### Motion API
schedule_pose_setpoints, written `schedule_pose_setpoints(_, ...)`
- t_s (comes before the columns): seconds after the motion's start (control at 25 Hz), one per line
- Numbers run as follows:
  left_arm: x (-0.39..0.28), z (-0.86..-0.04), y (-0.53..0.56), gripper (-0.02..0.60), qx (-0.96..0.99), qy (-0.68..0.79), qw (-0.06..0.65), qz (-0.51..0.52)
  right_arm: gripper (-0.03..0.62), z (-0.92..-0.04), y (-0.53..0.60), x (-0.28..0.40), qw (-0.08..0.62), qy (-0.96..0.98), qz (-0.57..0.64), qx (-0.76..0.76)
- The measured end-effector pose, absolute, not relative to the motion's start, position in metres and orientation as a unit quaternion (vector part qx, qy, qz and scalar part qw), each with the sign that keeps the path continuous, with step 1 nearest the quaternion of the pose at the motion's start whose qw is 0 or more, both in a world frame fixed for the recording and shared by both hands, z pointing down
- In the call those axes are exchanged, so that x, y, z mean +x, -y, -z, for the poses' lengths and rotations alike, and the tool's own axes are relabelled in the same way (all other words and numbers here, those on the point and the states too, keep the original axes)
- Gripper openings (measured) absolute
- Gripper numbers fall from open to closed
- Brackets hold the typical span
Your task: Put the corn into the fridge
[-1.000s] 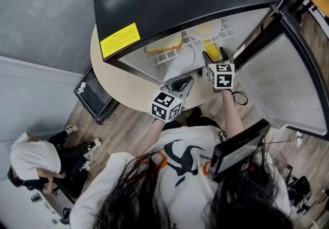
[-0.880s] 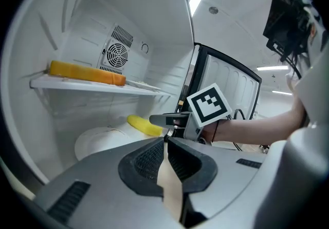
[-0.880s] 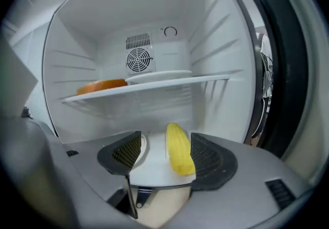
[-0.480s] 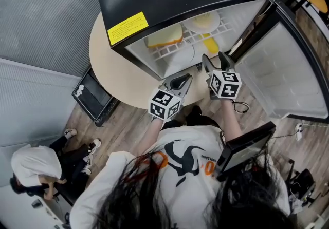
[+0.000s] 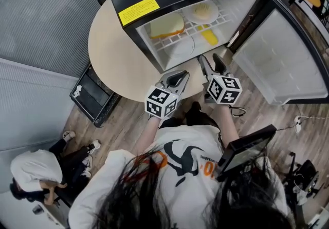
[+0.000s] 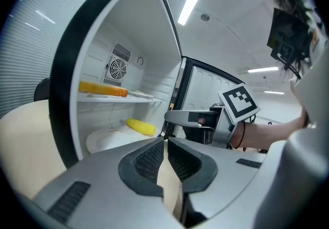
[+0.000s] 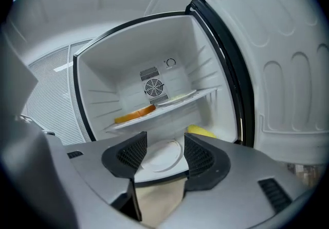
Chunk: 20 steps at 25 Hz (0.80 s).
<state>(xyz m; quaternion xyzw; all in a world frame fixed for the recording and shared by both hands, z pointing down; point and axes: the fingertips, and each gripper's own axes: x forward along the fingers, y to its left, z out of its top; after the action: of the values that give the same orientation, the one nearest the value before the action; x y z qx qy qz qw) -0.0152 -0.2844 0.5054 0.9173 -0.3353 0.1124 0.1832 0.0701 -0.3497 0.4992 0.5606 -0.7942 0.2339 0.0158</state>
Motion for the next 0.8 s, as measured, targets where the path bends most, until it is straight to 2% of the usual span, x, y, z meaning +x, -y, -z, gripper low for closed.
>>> schedule_pose_setpoints(0.2,-0.032,-0.501,0.264,0.018,0.920,0.331,0.179,-0.109,0.152,-0.494,0.319,0.052,0.011,0.794,-0.230,0.562)
schedule_pose_setpoints(0.8,-0.054,-0.518,0.189,0.018,0.926,0.296,0.206,-0.107,0.129,-0.507,0.210,0.023,0.020,0.774,-0.254,0.580)
